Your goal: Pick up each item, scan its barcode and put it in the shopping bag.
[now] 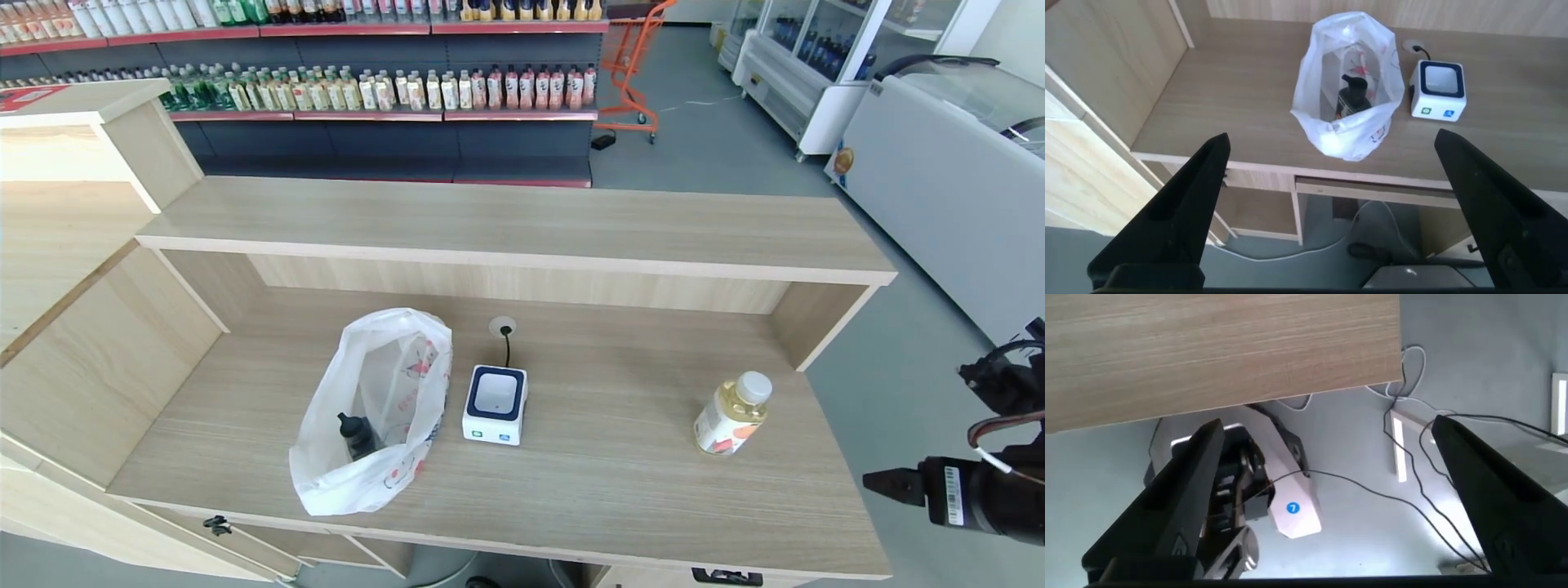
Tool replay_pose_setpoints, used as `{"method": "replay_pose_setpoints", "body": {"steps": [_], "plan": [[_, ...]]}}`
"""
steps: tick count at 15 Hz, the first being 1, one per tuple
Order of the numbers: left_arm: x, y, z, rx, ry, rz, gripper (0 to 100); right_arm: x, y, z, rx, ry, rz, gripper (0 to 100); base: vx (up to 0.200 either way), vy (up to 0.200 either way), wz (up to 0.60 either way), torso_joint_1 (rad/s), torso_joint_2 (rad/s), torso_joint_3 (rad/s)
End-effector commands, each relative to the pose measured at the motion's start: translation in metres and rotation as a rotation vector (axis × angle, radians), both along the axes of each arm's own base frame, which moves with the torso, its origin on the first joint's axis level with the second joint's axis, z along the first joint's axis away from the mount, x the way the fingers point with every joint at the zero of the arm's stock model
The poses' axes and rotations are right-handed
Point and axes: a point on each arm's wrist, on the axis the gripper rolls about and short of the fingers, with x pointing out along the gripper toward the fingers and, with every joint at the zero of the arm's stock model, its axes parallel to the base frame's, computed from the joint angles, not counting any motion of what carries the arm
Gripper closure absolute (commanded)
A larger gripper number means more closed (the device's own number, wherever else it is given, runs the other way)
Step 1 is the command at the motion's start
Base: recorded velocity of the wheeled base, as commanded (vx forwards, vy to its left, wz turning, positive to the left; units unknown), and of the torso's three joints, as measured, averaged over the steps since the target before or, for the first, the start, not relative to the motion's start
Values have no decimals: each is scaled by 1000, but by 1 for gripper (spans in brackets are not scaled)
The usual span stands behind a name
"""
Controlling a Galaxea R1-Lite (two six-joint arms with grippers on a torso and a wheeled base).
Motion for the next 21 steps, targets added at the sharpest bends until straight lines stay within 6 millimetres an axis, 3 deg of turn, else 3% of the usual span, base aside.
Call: {"method": "replay_pose_setpoints", "body": {"steps": [1,5,7,13,21], "plan": [[0,0,0,-1,0,-1,0,10,1,-24,-47,125,-7,0,0,0,0,0,0,0],[0,0,0,-1,0,-1,0,44,3,-40,-95,120,-15,0,0,0,0,0,0,0],[0,0,0,-1,0,1,0,69,7,-57,5,50,57,0,0,0,0,0,0,0],[0,0,0,-1,0,-1,0,105,0,-100,-10,-28,251,0,0,0,0,0,0,0],[0,0,0,-1,0,-1,0,138,22,-132,-15,-198,404,0,0,0,0,0,0,0]]}}
